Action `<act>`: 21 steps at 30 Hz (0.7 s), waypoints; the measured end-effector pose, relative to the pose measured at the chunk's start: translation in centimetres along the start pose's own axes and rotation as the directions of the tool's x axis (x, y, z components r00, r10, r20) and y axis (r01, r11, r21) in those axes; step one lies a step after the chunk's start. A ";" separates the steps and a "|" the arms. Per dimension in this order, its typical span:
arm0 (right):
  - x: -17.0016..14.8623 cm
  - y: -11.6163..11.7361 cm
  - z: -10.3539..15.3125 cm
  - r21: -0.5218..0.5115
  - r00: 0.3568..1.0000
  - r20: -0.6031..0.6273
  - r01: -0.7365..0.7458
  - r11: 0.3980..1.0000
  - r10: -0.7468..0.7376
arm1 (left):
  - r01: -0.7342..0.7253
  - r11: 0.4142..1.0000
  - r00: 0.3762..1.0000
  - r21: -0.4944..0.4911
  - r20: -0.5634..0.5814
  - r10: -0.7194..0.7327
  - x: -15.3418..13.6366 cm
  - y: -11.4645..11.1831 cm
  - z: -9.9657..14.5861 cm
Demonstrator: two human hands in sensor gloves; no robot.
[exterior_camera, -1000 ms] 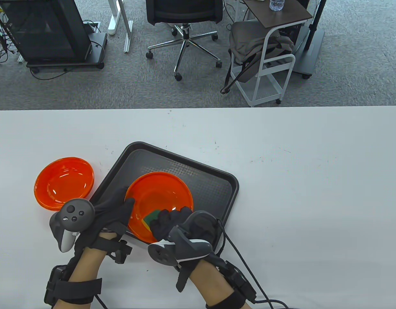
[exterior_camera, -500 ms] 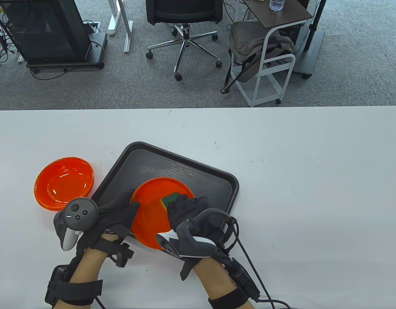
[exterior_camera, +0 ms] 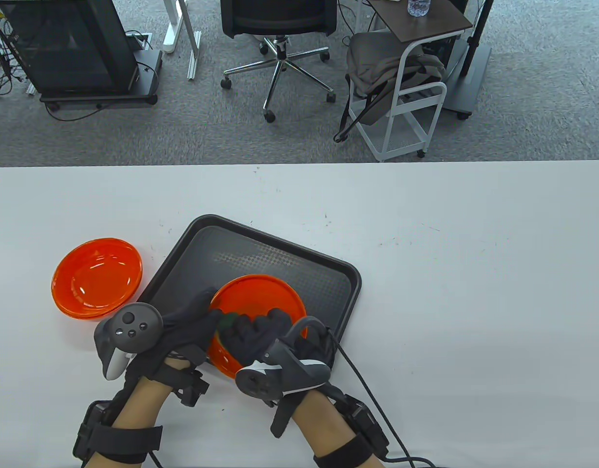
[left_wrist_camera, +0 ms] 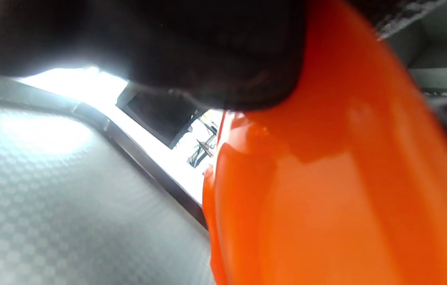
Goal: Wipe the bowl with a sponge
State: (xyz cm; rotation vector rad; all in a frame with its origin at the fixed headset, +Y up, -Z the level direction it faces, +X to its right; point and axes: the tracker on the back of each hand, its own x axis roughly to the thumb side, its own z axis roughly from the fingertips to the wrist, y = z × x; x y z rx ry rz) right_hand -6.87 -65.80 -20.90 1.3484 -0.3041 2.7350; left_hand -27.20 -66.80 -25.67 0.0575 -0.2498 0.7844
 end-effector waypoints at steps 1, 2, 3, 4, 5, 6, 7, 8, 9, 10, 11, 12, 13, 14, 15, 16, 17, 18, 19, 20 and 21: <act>0.2 0.0 -0.1 0.018 1.000 0.006 0.015 1.000 -0.015 | -0.003 1.000 1.000 0.011 -0.004 0.003 -0.1 0.2 0.0; 0.3 0.0 -0.1 0.036 1.000 0.006 0.025 0.999 -0.025 | -0.004 1.000 1.000 0.022 -0.008 0.004 -0.2 0.5 0.0; 0.4 0.0 -0.2 0.051 0.999 0.003 0.032 0.998 -0.033 | -0.004 1.000 1.000 0.031 -0.011 0.004 -0.3 0.7 0.0; 0.5 0.1 -0.3 0.084 0.999 -0.003 0.040 0.996 -0.040 | -0.001 0.999 1.000 0.042 -0.016 0.001 -0.5 1.0 0.0; 0.6 0.1 -0.3 0.111 0.999 -0.014 0.043 0.993 -0.041 | 0.005 0.999 1.000 0.050 -0.020 -0.004 -0.6 1.2 0.0; 0.6 0.2 -0.3 0.139 0.999 -0.031 0.041 0.989 -0.037 | 0.010 0.998 1.000 0.058 -0.024 -0.009 -0.7 1.4 0.0; 0.7 0.3 -0.4 0.170 0.998 -0.053 0.037 0.985 -0.029 | 0.016 0.998 0.999 0.068 -0.029 -0.014 -0.8 1.7 0.0; 0.7 0.4 -0.4 0.189 0.998 -0.065 0.031 0.981 -0.019 | 0.018 0.997 0.999 0.073 -0.032 -0.016 -0.9 1.9 0.1; 0.6 0.4 -0.4 0.212 0.997 -0.082 0.016 0.977 0.001 | 0.021 0.997 0.999 0.077 -0.037 -0.018 -1.0 2.1 0.1; 0.6 0.5 -0.4 0.232 0.995 -0.101 -0.004 0.973 0.028 | 0.023 0.997 0.999 0.077 -0.041 -0.020 -1.1 2.3 0.1; 0.5 0.4 -0.4 0.248 0.992 -0.114 -0.021 0.969 0.051 | 0.023 0.997 0.999 0.077 -0.042 -0.020 -1.1 2.3 0.1; 0.4 0.4 -0.4 0.268 0.987 -0.133 -0.054 0.962 0.092 | 0.021 0.997 0.999 0.079 -0.044 -0.018 -1.2 2.4 0.1; 0.4 0.3 -0.4 0.281 0.981 -0.148 -0.081 0.956 0.127 | 0.017 0.997 0.999 0.077 -0.044 -0.014 -1.2 2.4 0.0; 0.3 0.3 -0.4 0.305 0.972 -0.165 -0.112 0.946 0.168 | 0.015 0.997 0.999 0.073 -0.045 -0.012 -1.1 2.3 0.0; 0.3 0.2 -0.4 0.320 0.965 -0.176 -0.130 0.939 0.193 | 0.015 0.998 0.999 0.063 -0.043 -0.012 -1.1 2.3 0.0; 0.2 0.2 -0.4 0.344 0.952 -0.195 -0.157 0.926 0.234 | 0.018 0.999 0.999 0.049 -0.044 -0.016 -1.0 2.2 0.0; 0.1 0.2 -0.3 0.363 0.938 -0.214 -0.183 0.914 0.273 | 0.015 0.999 0.999 0.034 -0.040 -0.014 -0.9 2.1 0.0; -0.1 0.2 -0.3 0.367 0.927 -0.228 -0.202 0.908 0.298 | 0.012 1.000 0.999 0.025 -0.039 -0.011 -0.8 2.0 0.0; -0.3 0.2 -0.2 0.366 0.917 -0.239 -0.218 0.905 0.318 | 0.010 1.000 0.999 0.014 -0.036 -0.010 -0.7 1.8 0.0; -0.4 0.2 -0.2 0.361 0.911 -0.247 -0.230 0.904 0.331 | 0.009 1.000 0.999 0.007 -0.035 -0.009 -0.6 1.8 0.0; -0.7 0.2 -0.2 0.349 0.902 -0.258 -0.246 0.904 0.345 | 0.006 1.000 0.999 -0.005 -0.032 -0.006 -0.5 1.7 0.0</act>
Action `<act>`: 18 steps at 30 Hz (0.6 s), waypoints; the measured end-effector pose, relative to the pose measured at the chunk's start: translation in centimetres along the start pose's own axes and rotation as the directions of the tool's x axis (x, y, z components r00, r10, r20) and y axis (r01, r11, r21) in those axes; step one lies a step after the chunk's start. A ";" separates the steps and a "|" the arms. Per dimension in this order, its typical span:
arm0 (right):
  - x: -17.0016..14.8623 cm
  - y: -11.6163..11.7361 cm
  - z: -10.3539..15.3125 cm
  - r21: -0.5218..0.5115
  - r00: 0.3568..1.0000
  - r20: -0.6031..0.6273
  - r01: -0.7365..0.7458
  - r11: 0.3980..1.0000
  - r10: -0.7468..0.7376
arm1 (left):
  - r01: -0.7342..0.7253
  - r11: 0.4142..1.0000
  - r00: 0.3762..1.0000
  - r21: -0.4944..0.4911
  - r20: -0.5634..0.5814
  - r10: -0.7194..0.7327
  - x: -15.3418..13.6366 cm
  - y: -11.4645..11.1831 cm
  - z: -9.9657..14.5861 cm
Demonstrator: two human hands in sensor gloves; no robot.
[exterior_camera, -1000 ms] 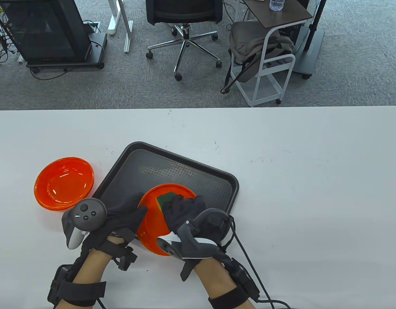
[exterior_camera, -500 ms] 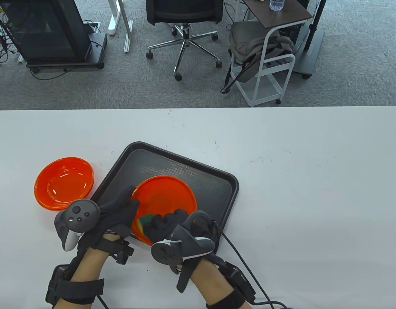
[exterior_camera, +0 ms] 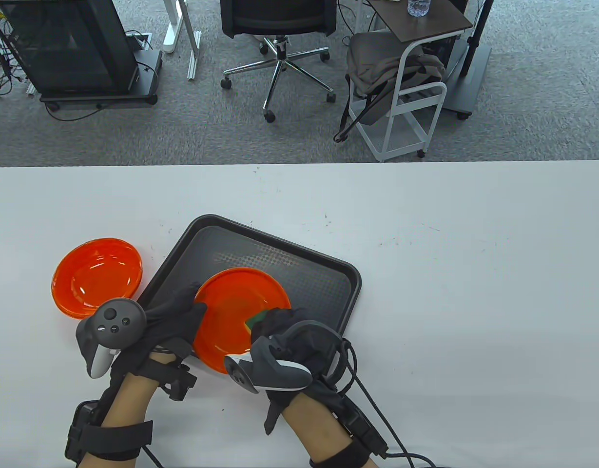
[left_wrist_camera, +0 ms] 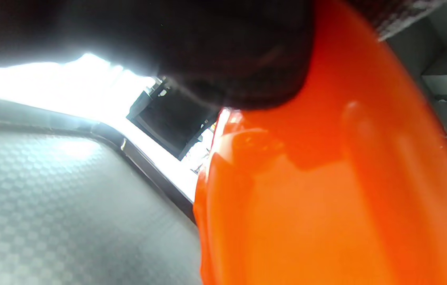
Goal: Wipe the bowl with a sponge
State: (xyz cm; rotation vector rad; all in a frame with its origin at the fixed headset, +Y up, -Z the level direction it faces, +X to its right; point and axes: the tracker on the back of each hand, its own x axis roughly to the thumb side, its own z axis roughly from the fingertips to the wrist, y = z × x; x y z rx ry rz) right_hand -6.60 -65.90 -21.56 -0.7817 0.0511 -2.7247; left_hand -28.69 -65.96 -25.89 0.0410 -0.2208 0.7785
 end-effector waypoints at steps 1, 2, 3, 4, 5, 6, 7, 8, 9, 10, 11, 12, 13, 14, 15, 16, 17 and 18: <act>-0.3 0.0 0.0 -0.026 1.000 -0.019 -0.011 1.000 0.010 | -0.005 1.000 1.000 -0.007 0.003 0.005 0.1 -0.1 0.0; -0.4 0.1 0.0 -0.050 0.999 -0.029 -0.018 0.999 0.017 | -0.007 1.000 1.000 -0.010 0.002 0.008 0.2 -0.2 0.0; -0.7 0.1 0.1 -0.094 0.999 -0.039 -0.026 0.995 0.023 | -0.013 1.000 1.000 -0.018 0.003 0.013 0.3 -0.4 0.1; -0.8 0.0 0.1 -0.126 0.999 -0.041 -0.037 0.991 0.032 | -0.018 1.000 1.000 -0.024 0.004 0.018 0.3 -0.5 0.1; -1.0 0.0 0.1 -0.177 0.998 -0.043 -0.048 0.983 0.041 | -0.033 0.999 0.999 -0.039 0.004 0.033 0.3 -0.8 0.0; -1.1 -0.1 0.1 -0.219 0.999 -0.043 -0.041 0.975 0.032 | -0.054 0.997 0.998 -0.060 0.006 0.055 0.3 -1.1 0.0; -1.1 -0.2 0.2 -0.240 0.999 -0.042 -0.028 0.970 0.019 | -0.069 0.995 0.998 -0.075 0.010 0.070 0.3 -1.3 -0.1; -1.1 -0.2 0.2 -0.269 1.000 -0.030 -0.003 0.963 -0.006 | -0.077 0.993 0.997 -0.091 0.012 0.079 0.4 -1.5 -0.1; -1.1 -0.1 0.1 -0.286 1.000 -0.019 0.016 0.958 -0.022 | -0.076 0.993 0.997 -0.093 0.016 0.077 0.5 -1.7 -0.1; -1.1 -0.1 0.1 -0.309 0.998 0.003 0.053 0.950 -0.055 | -0.062 0.994 0.998 -0.086 0.026 0.064 0.6 -1.8 -0.1; -1.1 0.0 0.1 -0.315 0.996 0.024 0.089 0.945 -0.086 | -0.047 0.995 0.998 -0.085 0.029 0.049 0.7 -1.9 -0.1; -1.1 0.1 0.1 -0.332 0.990 0.054 0.144 0.932 -0.134 | -0.025 0.996 0.999 -0.088 0.034 0.028 0.8 -1.9 -0.1; -1.1 0.2 0.1 -0.351 0.982 0.076 0.191 0.917 -0.175 | -0.016 0.997 0.999 -0.081 0.040 0.019 0.9 -2.0 -0.1; -1.1 0.2 0.1 -0.362 0.976 0.092 0.220 0.906 -0.200 | -0.013 0.997 0.999 -0.073 0.045 0.016 1.0 -2.0 -0.1; -1.1 0.2 0.2 -0.374 0.964 0.112 0.266 0.888 -0.241 | -0.019 0.998 0.999 -0.065 0.049 0.022 1.0 -2.1 0.0; -1.1 0.2 0.3 -0.382 0.957 0.122 0.291 0.877 -0.264 | -0.028 0.998 0.998 -0.061 0.051 0.031 1.0 -2.1 0.0; -1.1 0.1 0.3 -0.393 0.943 0.150 0.334 0.857 -0.298 | -0.040 0.998 0.998 -0.051 0.054 0.043 1.0 -2.1 0.0; -1.0 0.0 0.4 -0.401 0.933 0.168 0.360 0.842 -0.319 | -0.046 0.998 0.997 -0.042 0.058 0.049 1.0 -2.1 0.0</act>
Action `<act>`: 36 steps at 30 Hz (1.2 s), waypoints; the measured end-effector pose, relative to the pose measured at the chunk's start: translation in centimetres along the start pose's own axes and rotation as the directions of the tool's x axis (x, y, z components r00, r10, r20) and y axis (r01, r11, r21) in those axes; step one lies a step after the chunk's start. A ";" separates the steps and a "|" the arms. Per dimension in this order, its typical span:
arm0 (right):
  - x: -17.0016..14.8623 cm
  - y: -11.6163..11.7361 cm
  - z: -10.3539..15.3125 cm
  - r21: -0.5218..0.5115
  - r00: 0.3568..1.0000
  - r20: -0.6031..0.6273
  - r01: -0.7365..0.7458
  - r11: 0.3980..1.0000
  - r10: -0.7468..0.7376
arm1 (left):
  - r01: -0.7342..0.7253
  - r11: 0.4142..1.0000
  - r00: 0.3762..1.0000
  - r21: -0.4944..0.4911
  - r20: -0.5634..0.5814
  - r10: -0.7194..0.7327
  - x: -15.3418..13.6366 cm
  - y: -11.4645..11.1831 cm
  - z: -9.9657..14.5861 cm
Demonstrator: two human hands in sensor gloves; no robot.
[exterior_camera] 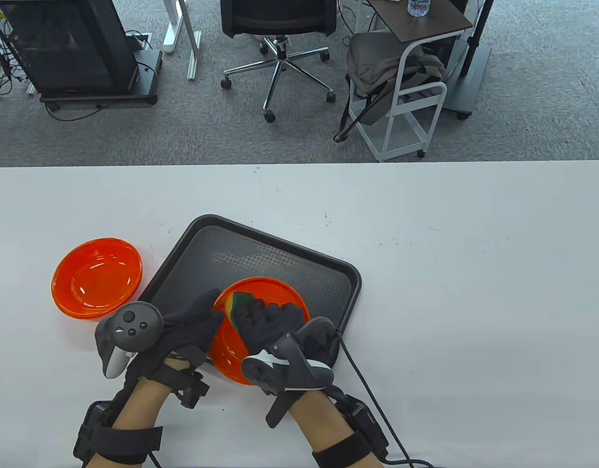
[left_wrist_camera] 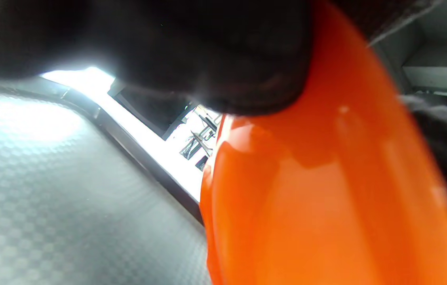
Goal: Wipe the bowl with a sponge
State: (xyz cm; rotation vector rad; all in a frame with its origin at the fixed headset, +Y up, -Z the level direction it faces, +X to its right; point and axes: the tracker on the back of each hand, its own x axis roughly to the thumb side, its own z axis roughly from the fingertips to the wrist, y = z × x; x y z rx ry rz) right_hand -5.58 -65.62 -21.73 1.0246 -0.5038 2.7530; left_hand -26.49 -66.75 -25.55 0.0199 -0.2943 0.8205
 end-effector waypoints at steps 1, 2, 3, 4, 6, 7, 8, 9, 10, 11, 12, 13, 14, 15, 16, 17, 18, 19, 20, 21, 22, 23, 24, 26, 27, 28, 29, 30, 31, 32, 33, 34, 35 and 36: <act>0.2 0.0 0.0 -0.011 0.999 0.012 0.040 0.999 -0.040 | -0.003 1.000 1.000 0.013 0.005 0.003 0.0 0.0 0.0; 0.3 -0.1 0.0 -0.010 0.998 0.022 0.062 0.998 -0.062 | -0.002 1.000 1.000 0.022 0.007 0.002 0.1 0.0 0.0; 0.6 0.0 0.0 -0.004 0.996 0.034 0.087 0.996 -0.087 | 0.000 0.999 1.000 0.037 0.013 -0.001 0.1 0.0 0.1; 0.7 0.0 0.0 -0.002 0.994 0.039 0.097 0.995 -0.097 | 0.001 0.999 1.000 0.049 0.017 -0.002 0.1 0.1 0.1; 1.0 0.1 0.0 0.009 0.991 0.065 0.118 0.993 -0.119 | 0.004 0.997 1.000 0.075 0.015 -0.006 0.1 0.3 0.2; 1.1 0.1 -0.1 0.027 0.988 0.076 0.131 0.991 -0.133 | 0.009 0.996 1.000 0.090 0.013 -0.010 0.0 0.4 0.3; 1.4 0.2 -0.2 0.057 0.984 0.094 0.149 0.987 -0.153 | 0.013 0.994 1.000 0.111 0.006 -0.013 -0.2 0.6 0.3; 1.5 0.2 -0.2 0.072 0.982 0.103 0.153 0.986 -0.160 | 0.013 0.992 1.000 0.124 -0.002 -0.013 -0.3 0.8 0.3; 1.7 0.2 -0.2 0.089 0.980 0.113 0.151 0.985 -0.161 | 0.011 0.990 1.000 0.138 -0.011 -0.010 -0.5 1.0 0.3; 1.9 0.1 -0.2 0.109 0.980 0.118 0.146 0.983 -0.158 | 0.005 0.989 1.000 0.147 -0.021 -0.002 -0.8 1.2 0.3; 2.0 0.0 -0.2 0.125 0.981 0.120 0.138 0.983 -0.153 | -0.001 0.988 1.000 0.153 -0.028 0.005 -0.9 1.4 0.3; 2.1 -0.1 -0.2 0.144 0.982 0.125 0.124 0.982 -0.142 | -0.012 0.987 0.999 0.163 -0.037 0.018 -1.2 1.6 0.4; 2.2 -0.3 -0.3 0.163 0.984 0.127 0.106 0.981 -0.127 | -0.023 0.985 0.999 0.173 -0.043 0.031 -1.5 1.8 0.4; 2.2 -0.4 -0.3 0.175 0.986 0.128 0.086 0.981 -0.109 | -0.029 0.983 0.998 0.179 -0.047 0.038 -1.6 2.0 0.3; 2.2 -0.5 -0.3 0.198 0.989 0.128 0.049 0.979 -0.075 | -0.037 0.981 0.997 0.189 -0.055 0.048 -1.9 2.2 0.3; 2.2 -0.7 -0.3 0.211 0.991 0.126 0.025 0.977 -0.052 | -0.042 0.980 0.997 0.195 -0.060 0.055 -2.0 2.4 0.3; 2.1 -0.8 -0.3 0.224 0.992 0.122 -0.003 0.975 -0.025 | -0.050 0.978 0.996 0.204 -0.066 0.064 -2.2 2.6 0.4; 2.0 -0.9 -0.3 0.236 0.993 0.117 -0.026 0.972 -0.002 | -0.057 0.976 0.995 0.211 -0.069 0.074 -2.3 2.7 0.4; 2.0 -1.0 -0.2 0.243 0.993 0.115 -0.048 0.969 0.021 | -0.065 0.974 0.994 0.218 -0.074 0.083 -2.5 2.8 0.4; 1.8 -1.2 -0.2 0.241 0.992 0.113 -0.078 0.967 0.052 | -0.078 0.971 0.992 0.227 -0.078 0.098 -2.7 3.0 0.4; 1.7 -1.4 -0.1 0.237 0.991 0.111 -0.098 0.967 0.073 | -0.088 0.969 0.990 0.233 -0.083 0.110 -2.8 3.1 0.4; 1.6 -1.6 -0.1 0.228 0.990 0.107 -0.117 0.967 0.095 | -0.106 0.965 0.988 0.238 -0.087 0.130 -3.1 3.2 0.4; 1.4 -1.9 0.0 0.216 0.988 0.098 -0.139 0.966 0.121 | -0.127 0.961 0.984 0.247 -0.094 0.154 -3.4 3.3 0.4; 1.0 -2.4 0.1 0.185 0.985 0.081 -0.168 0.968 0.155 | -0.169 0.951 0.974 0.259 -0.105 0.202 -3.8 3.5 0.5; 0.8 -2.7 0.2 0.167 0.984 0.070 -0.174 0.970 0.165 | -0.185 0.947 0.970 0.263 -0.106 0.219 -4.0 3.6 0.5; 0.5 -2.9 0.3 0.145 0.983 0.057 -0.179 0.973 0.173 | -0.204 0.941 0.964 0.270 -0.110 0.241 -4.2 3.6 0.6; 0.1 -3.1 0.4 0.118 0.984 0.041 -0.178 0.977 0.175 | -0.219 0.937 0.959 0.273 -0.114 0.258 -4.4 3.7 0.6; -0.2 -3.2 0.5 0.096 0.984 0.029 -0.176 0.980 0.174 | -0.228 0.934 0.957 0.276 -0.115 0.268 -4.5 3.7 0.6; -0.6 -3.3 0.6 0.071 0.985 0.016 -0.172 0.983 0.171 | -0.238 0.930 0.953 0.280 -0.117 0.279 -4.6 3.7 0.6; -0.9 -3.4 0.7 0.053 0.986 0.005 -0.169 0.984 0.169 | -0.245 0.928 0.951 0.280 -0.117 0.286 -4.6 3.7 0.6; -1.3 -3.5 0.9 0.030 0.986 -0.007 -0.168 0.985 0.169 | -0.250 0.927 0.949 0.280 -0.118 0.291 -4.6 3.7 0.6; -1.5 -3.6 1.0 0.019 0.985 -0.016 -0.170 0.985 0.171 | -0.251 0.926 0.949 0.280 -0.118 0.293 -4.7 3.7 0.6; -1.9 -3.6 1.1 -0.002 0.986 -0.024 -0.167 0.986 0.167 | -0.255 0.925 0.947 0.281 -0.120 0.297 -4.7 3.8 0.6; -2.2 -3.7 1.2 -0.022 0.986 -0.032 -0.165 0.986 0.164 | -0.258 0.924 0.946 0.282 -0.120 0.301 -4.6 3.8 0.6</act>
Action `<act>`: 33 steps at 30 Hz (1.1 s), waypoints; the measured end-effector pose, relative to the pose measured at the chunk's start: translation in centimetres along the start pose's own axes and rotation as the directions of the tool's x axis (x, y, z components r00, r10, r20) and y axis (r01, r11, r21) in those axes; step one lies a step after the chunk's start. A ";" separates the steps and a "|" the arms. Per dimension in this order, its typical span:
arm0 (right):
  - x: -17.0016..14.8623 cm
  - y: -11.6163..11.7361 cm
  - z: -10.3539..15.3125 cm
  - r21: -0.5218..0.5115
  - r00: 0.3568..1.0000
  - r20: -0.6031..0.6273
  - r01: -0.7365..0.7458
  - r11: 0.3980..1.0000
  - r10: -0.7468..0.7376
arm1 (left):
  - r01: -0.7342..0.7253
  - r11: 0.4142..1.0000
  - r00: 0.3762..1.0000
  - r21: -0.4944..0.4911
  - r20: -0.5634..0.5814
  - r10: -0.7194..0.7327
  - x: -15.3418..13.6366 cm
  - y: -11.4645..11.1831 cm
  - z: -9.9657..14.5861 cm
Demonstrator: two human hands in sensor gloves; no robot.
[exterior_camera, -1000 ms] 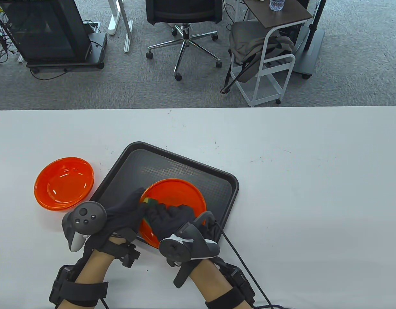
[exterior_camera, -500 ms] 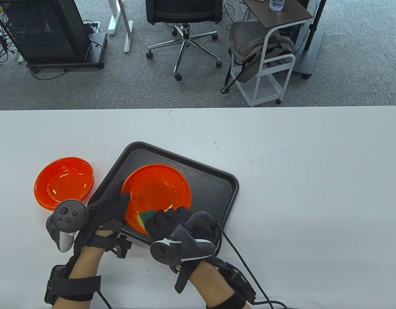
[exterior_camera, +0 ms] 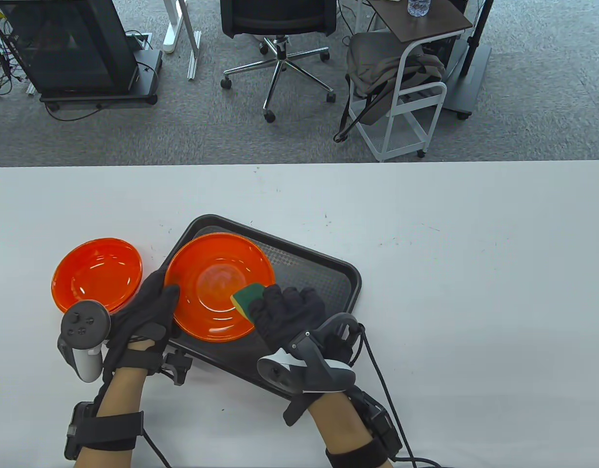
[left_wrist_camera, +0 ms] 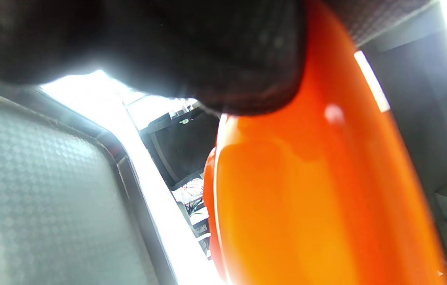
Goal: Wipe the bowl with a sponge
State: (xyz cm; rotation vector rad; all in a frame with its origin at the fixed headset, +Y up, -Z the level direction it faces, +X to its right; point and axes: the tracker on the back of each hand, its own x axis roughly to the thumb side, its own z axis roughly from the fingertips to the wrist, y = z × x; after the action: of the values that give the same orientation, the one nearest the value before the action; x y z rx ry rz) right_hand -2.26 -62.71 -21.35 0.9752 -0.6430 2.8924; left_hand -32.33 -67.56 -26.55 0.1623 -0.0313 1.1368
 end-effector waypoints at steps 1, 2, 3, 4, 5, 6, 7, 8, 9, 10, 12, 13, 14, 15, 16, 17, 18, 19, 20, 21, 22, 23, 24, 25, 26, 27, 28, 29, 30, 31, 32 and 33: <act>-0.2 0.0 0.1 -0.013 1.000 -0.007 0.000 1.000 0.000 | -0.006 1.000 1.000 0.001 -0.003 0.006 0.0 0.0 0.0; -0.5 0.0 0.2 -0.032 1.000 -0.016 -0.003 0.999 0.002 | -0.017 1.000 1.000 0.000 -0.006 0.017 0.0 0.0 0.0; -0.7 -0.1 0.3 -0.043 1.000 -0.020 -0.004 0.999 0.003 | -0.026 1.000 1.000 -0.001 -0.009 0.025 0.0 0.0 0.0; -0.9 -0.1 0.3 -0.060 1.000 -0.025 0.000 0.998 -0.002 | -0.037 0.999 0.999 -0.002 -0.011 0.037 -0.1 0.1 0.0; -1.0 -0.1 0.4 -0.069 0.999 -0.031 0.008 0.998 -0.010 | -0.040 0.999 0.999 -0.002 -0.011 0.040 -0.1 0.1 0.0; -1.3 -0.1 0.5 -0.087 0.999 -0.041 0.023 0.996 -0.027 | -0.045 0.999 0.999 -0.003 -0.013 0.045 0.0 0.1 0.0; -1.4 -0.1 0.6 -0.100 0.998 -0.047 0.026 0.995 -0.031 | -0.047 0.999 0.999 -0.003 -0.014 0.047 0.0 0.1 0.0; -1.6 -0.1 0.7 -0.113 0.998 -0.056 0.033 0.993 -0.039 | -0.053 0.999 0.999 -0.003 -0.015 0.053 0.0 0.1 0.0; -1.9 -0.1 0.8 -0.127 0.996 -0.067 0.043 0.991 -0.051 | -0.060 0.998 0.998 -0.003 -0.017 0.059 0.0 0.2 0.0; -2.1 -0.2 0.9 -0.135 0.995 -0.078 0.050 0.990 -0.061 | -0.065 0.998 0.998 -0.002 -0.016 0.065 0.0 0.2 0.0; -2.5 -0.3 1.1 -0.155 0.993 -0.099 0.053 0.987 -0.069 | -0.071 0.997 0.997 -0.002 -0.018 0.071 0.0 0.2 0.0; -2.8 -0.4 1.2 -0.167 0.992 -0.112 0.044 0.985 -0.063 | -0.077 0.997 0.997 0.000 -0.018 0.077 0.0 0.2 0.0; -3.1 -0.4 1.3 -0.175 0.990 -0.126 0.045 0.984 -0.068 | -0.084 0.996 0.996 0.003 -0.019 0.084 0.0 0.3 0.0; -3.4 -0.4 1.5 -0.183 0.987 -0.143 0.052 0.982 -0.079 | -0.093 0.996 0.995 0.003 -0.021 0.093 -0.1 0.4 0.0; -3.8 -0.4 1.6 -0.190 0.982 -0.152 0.080 0.979 -0.109 | -0.109 0.994 0.994 0.001 -0.024 0.109 -0.2 0.4 0.0; -4.2 -0.2 1.8 -0.209 0.971 -0.161 0.144 0.967 -0.179 | -0.131 0.991 0.991 -0.004 -0.028 0.130 -0.2 0.4 0.0; -4.5 0.0 1.9 -0.231 0.952 -0.168 0.213 0.949 -0.255 | -0.143 0.990 0.990 -0.010 -0.026 0.142 -0.2 0.4 0.0; -4.8 0.3 2.0 -0.257 0.923 -0.160 0.305 0.917 -0.351 | -0.151 0.988 0.988 -0.015 -0.023 0.151 -0.3 0.3 0.0; -5.1 0.7 2.1 -0.278 0.880 -0.135 0.407 0.870 -0.455 | -0.162 0.987 0.987 -0.018 -0.024 0.162 -0.2 0.2 0.0; -5.3 1.0 2.1 -0.293 0.842 -0.124 0.474 0.830 -0.525 | -0.178 0.984 0.984 -0.019 -0.022 0.178 -0.3 0.2 0.0; -5.6 1.3 2.1 -0.312 0.788 -0.109 0.552 0.774 -0.606 | -0.200 0.980 0.980 -0.019 -0.024 0.199 -0.3 0.2 0.0; -5.8 1.5 2.1 -0.319 0.753 -0.094 0.597 0.736 -0.651 | -0.205 0.979 0.978 -0.018 -0.031 0.205 -0.3 0.2 0.0; -6.1 1.9 2.2 -0.323 0.700 -0.074 0.657 0.681 -0.710 | -0.203 0.979 0.979 -0.023 -0.041 0.201 -0.3 0.2 0.0; -6.2 2.1 2.2 -0.325 0.669 -0.065 0.688 0.649 -0.741 | -0.197 0.980 0.980 -0.029 -0.047 0.196 -0.3 0.1 0.0; -6.3 2.5 2.2 -0.326 0.634 -0.056 0.719 0.614 -0.771 | -0.177 0.984 0.983 -0.032 -0.063 0.175 -0.3 0.1 0.1; -6.4 2.8 2.2 -0.323 0.609 -0.057 0.738 0.592 -0.791 | -0.152 0.988 0.986 -0.035 -0.078 0.149 -0.2 0.0 0.1; -6.5 3.3 2.2 -0.324 0.572 -0.057 0.765 0.557 -0.818 | -0.108 0.993 0.990 -0.047 -0.091 0.104 -0.2 -0.2 0.2; -6.6 3.7 2.3 -0.335 0.535 -0.057 0.785 0.520 -0.843 | -0.079 0.995 0.993 -0.057 -0.096 0.073 -0.2 -0.2 0.1; -6.7 4.0 2.4 -0.342 0.508 -0.055 0.800 0.494 -0.860 | -0.080 0.994 0.992 -0.068 -0.100 0.073 -0.3 -0.3 0.1; -6.9 4.2 2.4 -0.342 0.473 -0.052 0.819 0.461 -0.880 | -0.102 0.991 0.990 -0.084 -0.107 0.093 -0.3 -0.4 0.0; -6.9 4.4 2.4 -0.344 0.455 -0.049 0.828 0.442 -0.889 | -0.117 0.989 0.988 -0.094 -0.113 0.106 -0.3 -0.5 0.0; -7.0 4.5 2.5 -0.350 0.424 -0.040 0.842 0.410 -0.905 | -0.126 0.986 0.987 -0.111 -0.114 0.113 -0.2 -0.5 0.0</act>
State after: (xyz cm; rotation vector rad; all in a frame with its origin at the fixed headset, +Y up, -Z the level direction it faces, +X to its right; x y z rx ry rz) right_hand 4.08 -67.06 -25.34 0.6184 -0.3197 1.8175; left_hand -31.97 -67.98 -26.67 -0.0069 -0.0128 1.2588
